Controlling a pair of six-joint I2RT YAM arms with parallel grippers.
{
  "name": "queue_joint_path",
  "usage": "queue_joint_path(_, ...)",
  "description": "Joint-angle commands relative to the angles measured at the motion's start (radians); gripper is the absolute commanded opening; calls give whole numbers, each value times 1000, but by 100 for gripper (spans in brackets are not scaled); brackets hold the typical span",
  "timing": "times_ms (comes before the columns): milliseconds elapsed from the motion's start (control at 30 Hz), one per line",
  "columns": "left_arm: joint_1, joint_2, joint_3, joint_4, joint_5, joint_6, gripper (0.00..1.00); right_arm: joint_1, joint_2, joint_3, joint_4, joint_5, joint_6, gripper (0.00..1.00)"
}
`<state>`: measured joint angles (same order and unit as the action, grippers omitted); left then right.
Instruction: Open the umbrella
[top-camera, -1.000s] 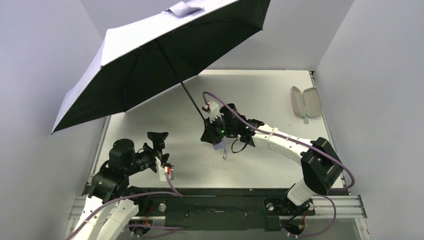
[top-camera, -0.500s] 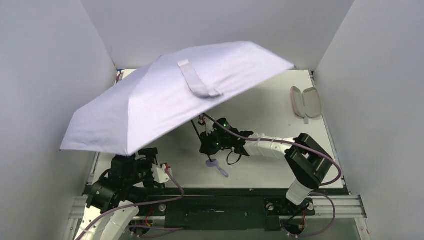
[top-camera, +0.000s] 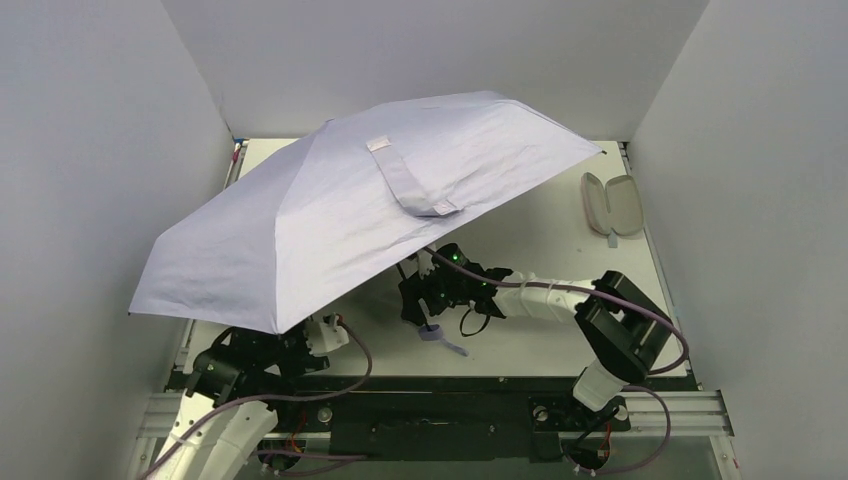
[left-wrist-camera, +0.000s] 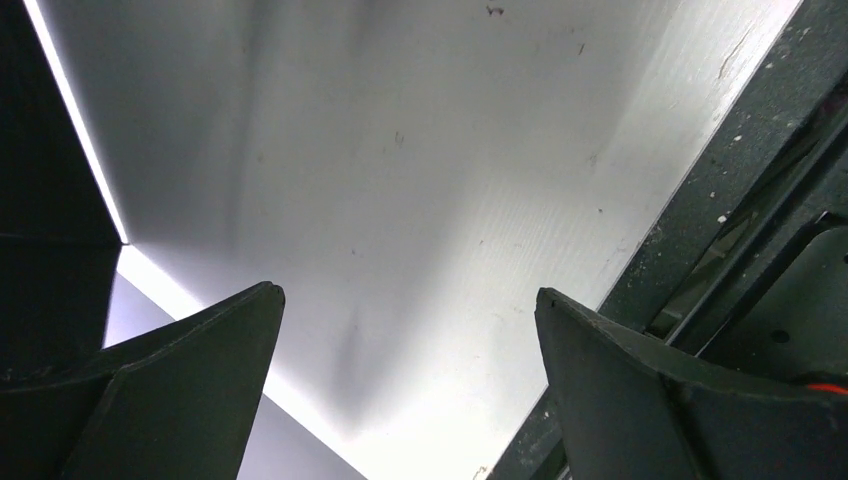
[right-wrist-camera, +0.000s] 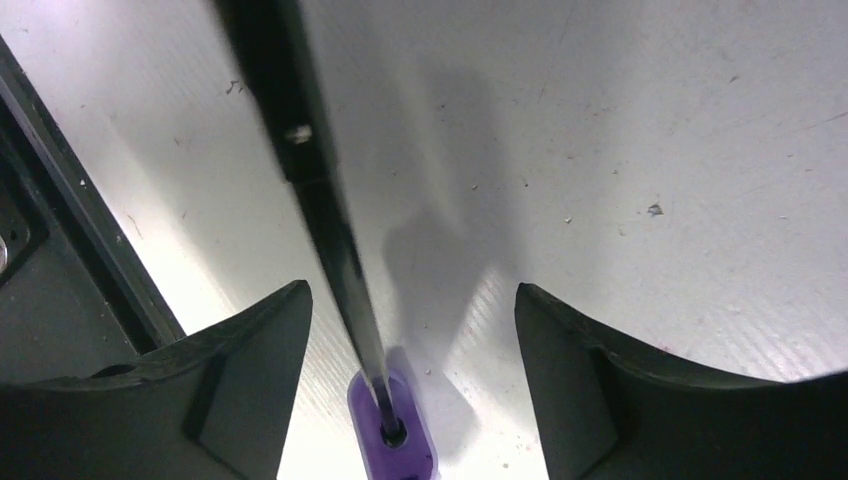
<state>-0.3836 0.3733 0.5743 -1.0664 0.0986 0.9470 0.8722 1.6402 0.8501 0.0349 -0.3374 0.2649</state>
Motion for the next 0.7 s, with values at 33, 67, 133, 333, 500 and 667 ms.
queue_joint_path(33, -3, 97, -3, 34, -89, -52, 97, -5, -120, 20, -29, 30, -83, 77)
queue_joint_path(67, -3, 110, -2, 41, -101, -56, 97, -10, -130, 20, -57, 29, -86, 78)
queue_joint_path(133, -3, 153, 1, 73, -123, -72, 97, -31, -158, 18, -81, 26, -94, 80)
queue_joint_path(333, -4, 358, 49, 166, -153, -134, 97, -134, -266, -16, -121, 25, -149, 82)
queue_joint_path(500, -4, 583, 132, 253, -129, -276, 97, -258, -324, -30, -154, 11, -180, 82)
queue_joint_path(667, -3, 692, 175, 371, -180, -433, 97, -370, -396, -60, -201, 17, -299, 82)
